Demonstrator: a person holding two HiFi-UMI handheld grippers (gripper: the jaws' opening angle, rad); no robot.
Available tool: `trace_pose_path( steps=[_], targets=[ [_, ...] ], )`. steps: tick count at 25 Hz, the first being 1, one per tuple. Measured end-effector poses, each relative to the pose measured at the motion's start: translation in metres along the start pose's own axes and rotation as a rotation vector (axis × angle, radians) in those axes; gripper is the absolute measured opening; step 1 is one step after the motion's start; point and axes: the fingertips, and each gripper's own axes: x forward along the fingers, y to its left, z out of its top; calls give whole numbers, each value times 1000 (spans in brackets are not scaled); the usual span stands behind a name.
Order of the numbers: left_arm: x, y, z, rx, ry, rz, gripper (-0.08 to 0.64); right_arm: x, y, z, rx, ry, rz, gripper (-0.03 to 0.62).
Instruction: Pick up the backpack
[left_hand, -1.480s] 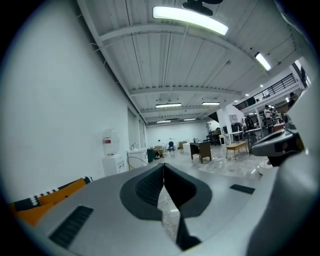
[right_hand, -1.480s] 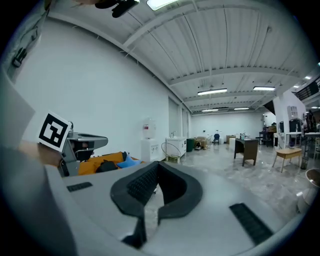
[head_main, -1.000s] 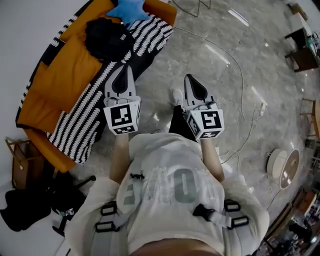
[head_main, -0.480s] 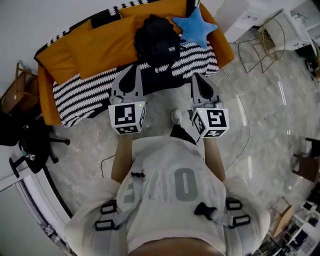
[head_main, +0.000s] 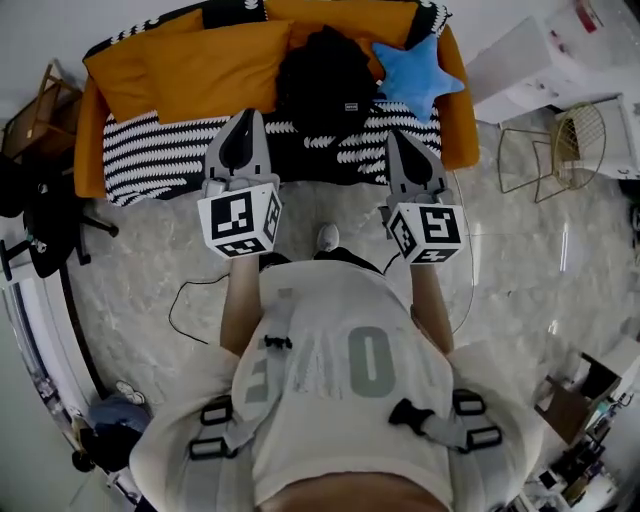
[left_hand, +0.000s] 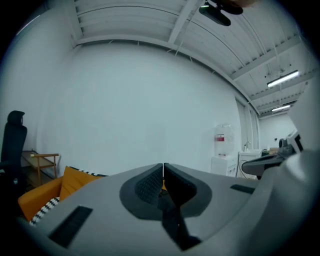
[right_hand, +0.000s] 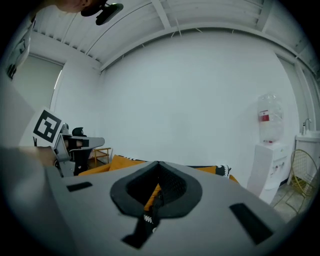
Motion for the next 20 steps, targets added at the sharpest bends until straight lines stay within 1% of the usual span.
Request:
trace_pose_path(
  steps=[3, 7, 10, 13, 16, 20],
  targets=[
    [4, -13, 1, -13, 2, 21, 21, 8, -19, -2, 14, -1, 26, 8],
    [1, -23, -4, -12, 22, 34, 21, 12, -26, -4, 31, -7, 52, 8],
    [0, -28, -6, -22, 23, 40, 21, 16, -31, -6, 85, -18, 57, 8],
    [4, -33, -9, -24, 17, 39, 21, 21, -38, -6, 137, -43, 39, 8],
    [8, -41, -6, -24, -15, 25, 21, 17, -45, -1, 130, -77, 19, 8],
    [18, -46, 1, -17, -61, 17, 23, 8, -60, 4, 116, -104, -29, 8]
  ],
)
